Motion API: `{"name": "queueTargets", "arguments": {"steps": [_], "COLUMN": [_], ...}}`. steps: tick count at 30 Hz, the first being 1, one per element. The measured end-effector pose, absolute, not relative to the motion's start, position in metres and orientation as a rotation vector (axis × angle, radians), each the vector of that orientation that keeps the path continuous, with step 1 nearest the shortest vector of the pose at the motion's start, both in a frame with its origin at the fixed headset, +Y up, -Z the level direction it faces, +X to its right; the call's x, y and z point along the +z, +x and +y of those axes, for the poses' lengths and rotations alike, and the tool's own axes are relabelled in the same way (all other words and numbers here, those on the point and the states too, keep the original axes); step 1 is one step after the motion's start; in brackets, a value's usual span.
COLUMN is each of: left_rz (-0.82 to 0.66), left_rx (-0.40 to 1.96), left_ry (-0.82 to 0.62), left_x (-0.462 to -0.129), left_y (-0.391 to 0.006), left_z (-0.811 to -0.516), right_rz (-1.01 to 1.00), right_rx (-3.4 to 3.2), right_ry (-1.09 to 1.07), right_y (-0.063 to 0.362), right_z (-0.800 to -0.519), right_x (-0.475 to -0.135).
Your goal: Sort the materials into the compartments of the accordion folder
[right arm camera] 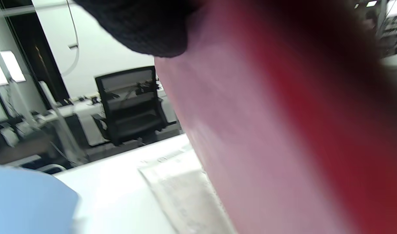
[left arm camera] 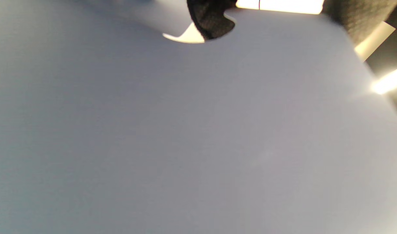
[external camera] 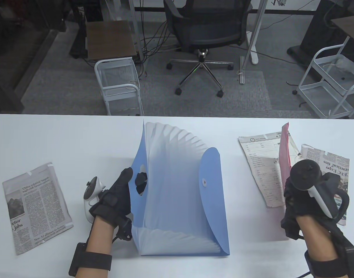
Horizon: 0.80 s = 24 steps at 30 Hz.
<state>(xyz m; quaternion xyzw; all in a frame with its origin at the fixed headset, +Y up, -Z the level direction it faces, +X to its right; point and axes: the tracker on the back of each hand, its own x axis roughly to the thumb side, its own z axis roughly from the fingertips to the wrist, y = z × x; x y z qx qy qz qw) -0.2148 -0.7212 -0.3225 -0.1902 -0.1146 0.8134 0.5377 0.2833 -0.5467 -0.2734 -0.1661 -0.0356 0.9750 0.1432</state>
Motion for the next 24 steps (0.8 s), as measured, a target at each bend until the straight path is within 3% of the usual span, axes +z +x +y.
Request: {"name": "queueTargets", "arguments": {"steps": [10,24], "left_rz": [-0.272,-0.272], "left_rx": [1.935,1.938], "left_ry": [-0.449,-0.444], "left_x": [-0.323,-0.322], "left_y": [-0.214,-0.214], "left_z": [-0.722,-0.722], "right_rz": [-0.179,-0.054], "right_rx": [2.248,1.959], "right_ry": [-0.139,0.198], "right_y": [0.286,0.239], "right_z": [-0.487,-0.444], "right_x": [-0.256,-0.257]}}
